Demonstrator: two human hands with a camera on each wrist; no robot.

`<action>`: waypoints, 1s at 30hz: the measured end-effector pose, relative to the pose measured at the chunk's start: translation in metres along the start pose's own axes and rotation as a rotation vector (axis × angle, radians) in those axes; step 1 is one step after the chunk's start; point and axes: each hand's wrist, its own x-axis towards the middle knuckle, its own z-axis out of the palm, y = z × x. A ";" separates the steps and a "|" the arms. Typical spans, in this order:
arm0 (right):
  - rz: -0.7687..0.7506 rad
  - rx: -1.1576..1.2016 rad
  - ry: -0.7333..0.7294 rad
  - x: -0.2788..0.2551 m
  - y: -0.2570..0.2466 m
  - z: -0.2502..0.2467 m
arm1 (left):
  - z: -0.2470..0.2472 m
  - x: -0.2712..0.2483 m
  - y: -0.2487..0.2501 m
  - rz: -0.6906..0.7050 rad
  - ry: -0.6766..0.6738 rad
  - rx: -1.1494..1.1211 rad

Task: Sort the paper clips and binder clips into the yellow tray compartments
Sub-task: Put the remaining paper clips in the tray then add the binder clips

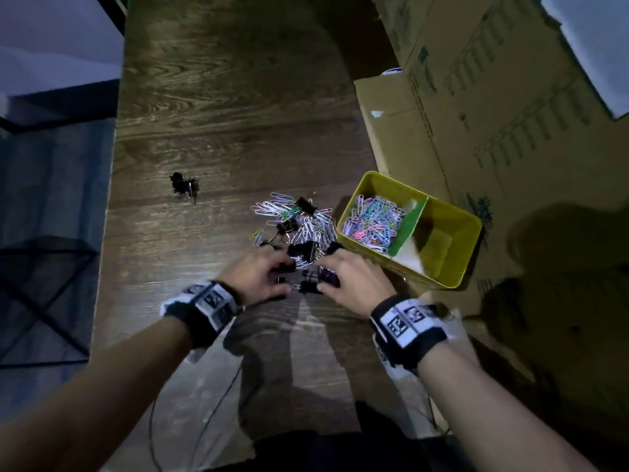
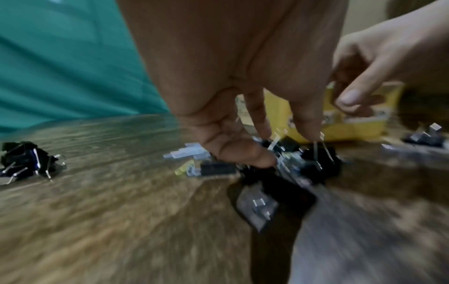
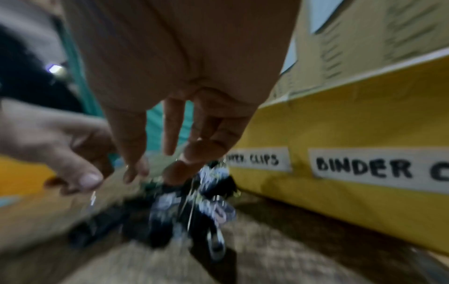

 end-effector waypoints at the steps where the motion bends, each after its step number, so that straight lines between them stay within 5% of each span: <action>1: 0.050 -0.074 -0.024 0.002 -0.002 0.010 | 0.009 -0.006 0.001 -0.015 -0.041 0.067; 8: 0.140 -0.170 0.034 0.016 -0.008 0.049 | 0.043 -0.003 0.005 -0.091 0.021 0.184; 18: 0.055 -0.345 0.000 0.014 -0.016 0.059 | 0.057 -0.007 -0.003 0.004 0.088 0.124; 30: 0.012 0.003 0.100 -0.006 -0.011 0.049 | 0.059 -0.024 -0.018 -0.051 0.223 0.004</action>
